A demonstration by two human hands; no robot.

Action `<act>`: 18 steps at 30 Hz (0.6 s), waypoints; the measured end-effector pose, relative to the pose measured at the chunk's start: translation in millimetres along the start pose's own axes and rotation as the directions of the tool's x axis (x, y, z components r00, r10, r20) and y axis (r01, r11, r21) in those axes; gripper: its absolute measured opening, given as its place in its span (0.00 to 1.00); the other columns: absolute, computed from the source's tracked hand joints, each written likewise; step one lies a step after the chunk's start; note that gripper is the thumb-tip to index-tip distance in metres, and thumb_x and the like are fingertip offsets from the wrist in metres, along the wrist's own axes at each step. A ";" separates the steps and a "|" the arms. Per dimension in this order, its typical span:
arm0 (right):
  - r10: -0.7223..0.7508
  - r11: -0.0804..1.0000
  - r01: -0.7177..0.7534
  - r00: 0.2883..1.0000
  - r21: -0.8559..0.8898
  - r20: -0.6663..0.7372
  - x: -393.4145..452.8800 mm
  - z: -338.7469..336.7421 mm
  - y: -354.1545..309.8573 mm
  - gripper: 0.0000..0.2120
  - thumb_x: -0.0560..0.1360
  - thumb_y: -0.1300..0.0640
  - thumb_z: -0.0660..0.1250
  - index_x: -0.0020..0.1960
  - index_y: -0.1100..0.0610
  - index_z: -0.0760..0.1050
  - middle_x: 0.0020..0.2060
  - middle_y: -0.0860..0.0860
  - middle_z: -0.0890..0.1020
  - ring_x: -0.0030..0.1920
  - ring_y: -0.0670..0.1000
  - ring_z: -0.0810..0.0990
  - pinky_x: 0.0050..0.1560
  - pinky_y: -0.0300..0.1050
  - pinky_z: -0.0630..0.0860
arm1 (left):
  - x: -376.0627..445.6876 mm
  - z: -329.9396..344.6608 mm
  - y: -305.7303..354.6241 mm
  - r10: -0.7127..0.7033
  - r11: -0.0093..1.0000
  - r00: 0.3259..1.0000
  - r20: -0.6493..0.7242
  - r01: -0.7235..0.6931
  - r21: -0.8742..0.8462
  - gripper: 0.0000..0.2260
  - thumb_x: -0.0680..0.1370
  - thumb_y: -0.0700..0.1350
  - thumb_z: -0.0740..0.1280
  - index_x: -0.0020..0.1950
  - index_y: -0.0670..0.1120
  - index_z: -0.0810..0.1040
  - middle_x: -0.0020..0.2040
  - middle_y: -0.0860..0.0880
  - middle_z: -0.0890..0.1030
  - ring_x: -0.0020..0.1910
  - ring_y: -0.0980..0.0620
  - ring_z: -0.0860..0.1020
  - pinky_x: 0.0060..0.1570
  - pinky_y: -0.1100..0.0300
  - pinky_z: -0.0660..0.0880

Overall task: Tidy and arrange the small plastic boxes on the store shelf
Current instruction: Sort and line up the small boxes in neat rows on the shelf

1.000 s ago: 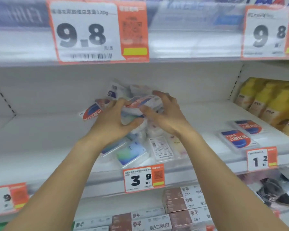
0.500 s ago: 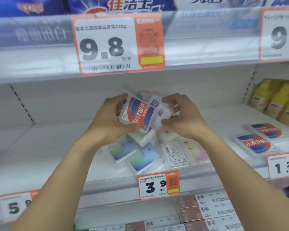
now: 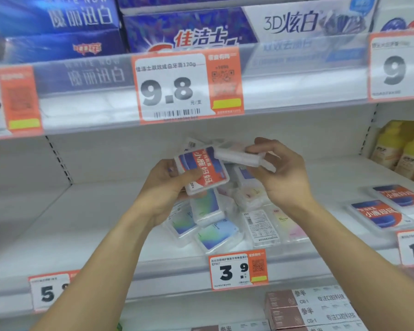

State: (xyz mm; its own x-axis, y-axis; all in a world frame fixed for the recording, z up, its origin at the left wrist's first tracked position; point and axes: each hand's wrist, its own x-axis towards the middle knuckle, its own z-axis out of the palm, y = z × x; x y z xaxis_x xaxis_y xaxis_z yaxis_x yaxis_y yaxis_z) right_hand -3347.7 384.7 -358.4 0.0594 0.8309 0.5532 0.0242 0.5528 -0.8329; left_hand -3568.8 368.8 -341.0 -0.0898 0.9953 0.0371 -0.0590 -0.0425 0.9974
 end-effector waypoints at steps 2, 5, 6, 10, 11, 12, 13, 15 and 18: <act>0.000 1.000 0.000 1.000 0.026 -0.007 -2.4 -0.4 5.7 0.17 0.70 0.71 0.74 0.48 0.50 0.84 0.58 0.47 0.80 0.60 0.49 0.80 0.59 0.49 0.79 | -0.1 -1.0 -0.6 -0.039 0.996 0.999 0.028 0.042 -0.079 0.20 0.73 0.37 0.72 0.64 0.38 0.71 0.54 0.40 0.83 0.50 0.42 0.84 0.48 0.43 0.81; 0.009 1.000 -0.010 1.000 0.022 0.021 -5.9 -1.0 8.6 0.26 0.68 0.74 0.74 0.44 0.40 0.86 0.60 0.44 0.79 0.68 0.49 0.75 0.61 0.49 0.78 | 1.4 -3.7 -1.0 -0.077 0.986 0.996 0.035 0.082 -0.147 0.19 0.76 0.37 0.69 0.65 0.38 0.70 0.55 0.39 0.83 0.51 0.41 0.83 0.45 0.44 0.82; 0.017 0.999 -0.019 0.999 0.026 0.045 -6.4 -1.8 8.2 0.27 0.68 0.75 0.73 0.43 0.41 0.86 0.61 0.46 0.78 0.69 0.47 0.73 0.60 0.48 0.79 | 2.3 -5.1 -1.6 -0.086 0.982 0.996 0.036 0.091 -0.167 0.19 0.76 0.36 0.69 0.65 0.38 0.70 0.55 0.38 0.82 0.52 0.41 0.83 0.45 0.43 0.81; 0.054 0.994 -0.071 0.980 0.085 0.191 -9.7 -4.6 -0.1 0.18 0.65 0.75 0.68 0.46 0.56 0.86 0.59 0.56 0.80 0.60 0.48 0.80 0.57 0.42 0.79 | 5.0 -4.6 -3.6 -0.087 0.978 0.994 0.063 0.097 -0.185 0.20 0.74 0.33 0.67 0.66 0.34 0.72 0.55 0.37 0.82 0.49 0.42 0.83 0.50 0.43 0.80; 0.065 0.994 -0.082 0.976 0.074 0.206 -10.0 -5.6 -2.3 0.15 0.65 0.72 0.69 0.45 0.58 0.86 0.56 0.56 0.81 0.56 0.48 0.82 0.54 0.40 0.80 | 4.9 -3.0 -3.3 -0.079 0.979 0.994 0.074 0.091 -0.184 0.21 0.74 0.34 0.66 0.66 0.34 0.72 0.54 0.37 0.82 0.48 0.43 0.83 0.49 0.45 0.80; 0.070 0.994 -0.085 0.975 0.063 0.209 -10.2 -6.3 -3.6 0.12 0.66 0.72 0.71 0.45 0.59 0.85 0.53 0.56 0.82 0.53 0.49 0.83 0.52 0.41 0.80 | 4.7 -0.6 -2.7 -0.070 0.978 0.993 0.092 0.086 -0.188 0.21 0.73 0.34 0.65 0.66 0.34 0.72 0.54 0.37 0.82 0.46 0.43 0.83 0.46 0.48 0.81; 0.075 0.995 -0.087 0.977 0.048 0.200 -9.9 -6.9 -3.9 0.10 0.68 0.72 0.73 0.43 0.59 0.85 0.51 0.56 0.83 0.50 0.51 0.84 0.50 0.45 0.82 | 4.5 1.8 -2.2 -0.059 0.979 0.992 0.111 0.079 -0.189 0.21 0.73 0.36 0.66 0.66 0.35 0.72 0.54 0.37 0.82 0.45 0.44 0.83 0.42 0.51 0.80; 0.103 0.994 -0.109 0.980 0.027 0.169 -8.2 -7.1 -3.7 0.10 0.70 0.72 0.73 0.43 0.58 0.84 0.49 0.56 0.85 0.48 0.55 0.85 0.48 0.58 0.82 | 4.8 6.2 -1.9 -0.040 0.984 0.992 0.121 0.060 -0.168 0.19 0.74 0.38 0.68 0.65 0.37 0.74 0.53 0.39 0.83 0.45 0.45 0.83 0.40 0.54 0.79; 0.113 0.986 -0.131 0.981 0.108 0.160 -5.9 -9.4 -5.2 0.14 0.71 0.72 0.72 0.50 0.56 0.81 0.49 0.53 0.86 0.47 0.58 0.85 0.44 0.61 0.81 | 7.7 9.6 -3.7 -0.029 0.990 0.995 0.096 0.042 -0.132 0.16 0.76 0.40 0.68 0.63 0.39 0.76 0.52 0.41 0.84 0.45 0.46 0.83 0.41 0.54 0.80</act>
State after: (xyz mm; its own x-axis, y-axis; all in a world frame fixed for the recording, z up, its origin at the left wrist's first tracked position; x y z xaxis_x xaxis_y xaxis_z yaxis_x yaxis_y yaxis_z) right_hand -3338.9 376.4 -357.5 -0.0984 0.8872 0.4507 -0.0913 0.4430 -0.8919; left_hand -3559.8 377.4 -343.8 0.0075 0.9999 0.0136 -0.1939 -0.0119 0.9809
